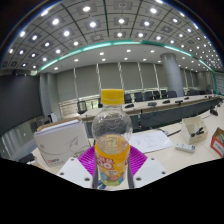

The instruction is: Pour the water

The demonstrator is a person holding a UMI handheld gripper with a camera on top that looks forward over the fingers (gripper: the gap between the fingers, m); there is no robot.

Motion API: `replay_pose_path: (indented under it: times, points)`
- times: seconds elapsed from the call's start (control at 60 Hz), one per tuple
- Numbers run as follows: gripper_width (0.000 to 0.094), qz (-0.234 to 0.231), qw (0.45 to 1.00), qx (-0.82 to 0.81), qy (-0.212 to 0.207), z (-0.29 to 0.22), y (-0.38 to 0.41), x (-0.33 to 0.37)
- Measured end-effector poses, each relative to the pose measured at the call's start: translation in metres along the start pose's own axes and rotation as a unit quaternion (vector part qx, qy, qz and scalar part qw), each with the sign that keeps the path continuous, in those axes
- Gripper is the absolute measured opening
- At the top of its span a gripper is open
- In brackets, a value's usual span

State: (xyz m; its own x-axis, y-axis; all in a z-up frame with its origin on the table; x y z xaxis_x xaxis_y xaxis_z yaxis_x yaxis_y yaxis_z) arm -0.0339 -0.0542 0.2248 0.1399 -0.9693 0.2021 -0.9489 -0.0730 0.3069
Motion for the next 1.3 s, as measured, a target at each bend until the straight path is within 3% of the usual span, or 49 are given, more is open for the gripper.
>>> replay_pose_path:
  times: [0.1, 0.283, 0.383, 0.517, 0.65, 0.75, 0.983, 1.3]
  points:
    - [0.0403, 0.03, 0.997, 0.071, 0.029, 0.04, -0.046, -0.015]
    - [0.0404, 0.042, 0.995, 0.062, 0.072, 0.088, -0.084, -0.016]
    - [0.0406, 0.048, 0.993, 0.067, 0.084, 0.108, -0.094, -0.018]
    - [0.0428, 0.042, 0.995, 0.069, 0.063, 0.108, -0.092, -0.02]
    - [0.0569, 0.048, 0.993, 0.07, 0.078, 0.11, -0.094, -0.016]
    - [0.0876, 0.056, 0.992, 0.068, 0.094, 0.106, -0.094, -0.004]
    - [0.0861, 0.084, 0.986, 0.075, 0.123, 0.085, -0.076, 0.056]
    - [0.0858, 0.089, 0.977, 0.081, 0.177, 0.063, 0.012, 0.21]
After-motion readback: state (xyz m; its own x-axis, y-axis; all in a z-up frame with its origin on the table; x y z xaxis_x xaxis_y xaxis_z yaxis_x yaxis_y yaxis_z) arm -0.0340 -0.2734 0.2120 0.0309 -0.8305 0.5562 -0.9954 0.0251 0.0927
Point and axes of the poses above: the point between the fingertips, and its own axes, seen from behind it with the camera up: y to the left, z down, x backward, against the way the camera looks, the point moved 7 cm from there along x, backward, against the way the camera looks, and after that the axes turned 9 degrees about -x, right-handed, at the moved point
